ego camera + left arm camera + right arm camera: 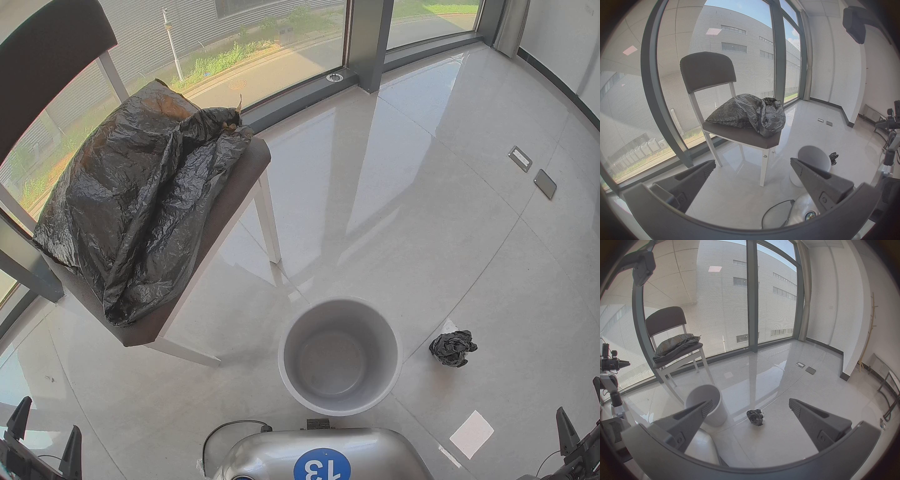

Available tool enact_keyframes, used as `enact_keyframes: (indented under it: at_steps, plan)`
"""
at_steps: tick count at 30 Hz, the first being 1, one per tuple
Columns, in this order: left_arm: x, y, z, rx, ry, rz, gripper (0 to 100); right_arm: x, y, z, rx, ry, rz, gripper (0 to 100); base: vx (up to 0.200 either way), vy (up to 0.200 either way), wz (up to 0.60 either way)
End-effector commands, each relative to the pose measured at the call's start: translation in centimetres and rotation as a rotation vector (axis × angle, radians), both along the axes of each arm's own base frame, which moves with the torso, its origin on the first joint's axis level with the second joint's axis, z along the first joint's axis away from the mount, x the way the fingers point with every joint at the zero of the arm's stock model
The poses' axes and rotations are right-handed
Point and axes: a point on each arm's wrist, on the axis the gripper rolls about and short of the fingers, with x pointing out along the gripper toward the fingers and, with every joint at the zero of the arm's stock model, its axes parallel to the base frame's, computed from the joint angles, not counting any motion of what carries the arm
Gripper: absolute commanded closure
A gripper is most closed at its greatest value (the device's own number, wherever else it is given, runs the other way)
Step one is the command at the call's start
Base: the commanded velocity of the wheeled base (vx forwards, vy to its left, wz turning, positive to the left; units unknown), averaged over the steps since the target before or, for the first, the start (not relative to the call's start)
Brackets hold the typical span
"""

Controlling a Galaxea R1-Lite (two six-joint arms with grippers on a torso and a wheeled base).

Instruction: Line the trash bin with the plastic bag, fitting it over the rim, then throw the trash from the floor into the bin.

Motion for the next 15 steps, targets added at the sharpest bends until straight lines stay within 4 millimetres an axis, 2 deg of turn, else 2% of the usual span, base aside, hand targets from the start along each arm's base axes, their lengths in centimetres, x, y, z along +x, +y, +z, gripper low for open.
enact_keyframes:
  at_steps: [1, 11, 15]
  plan:
    - [0.01, 0.0, -0.51, 0.007, 0.0, 0.0, 0, 0.0, 0.0, -0.52, -0.001, 0.0, 0.001, 0, 0.0, 0.0, 0.0]
    - [-0.03, -0.02, -0.46, 0.001, 0.003, -0.009, 0, 0.0, 0.0, -0.53, 0.014, 0.002, 0.001, 0, 0.0, 0.0, 0.0]
    - [0.54, -0.03, 0.03, -0.018, 0.084, -0.007, 0, 0.0, 0.01, -0.53, 0.025, 0.003, 0.007, 0, 0.0, 0.0, 0.0]
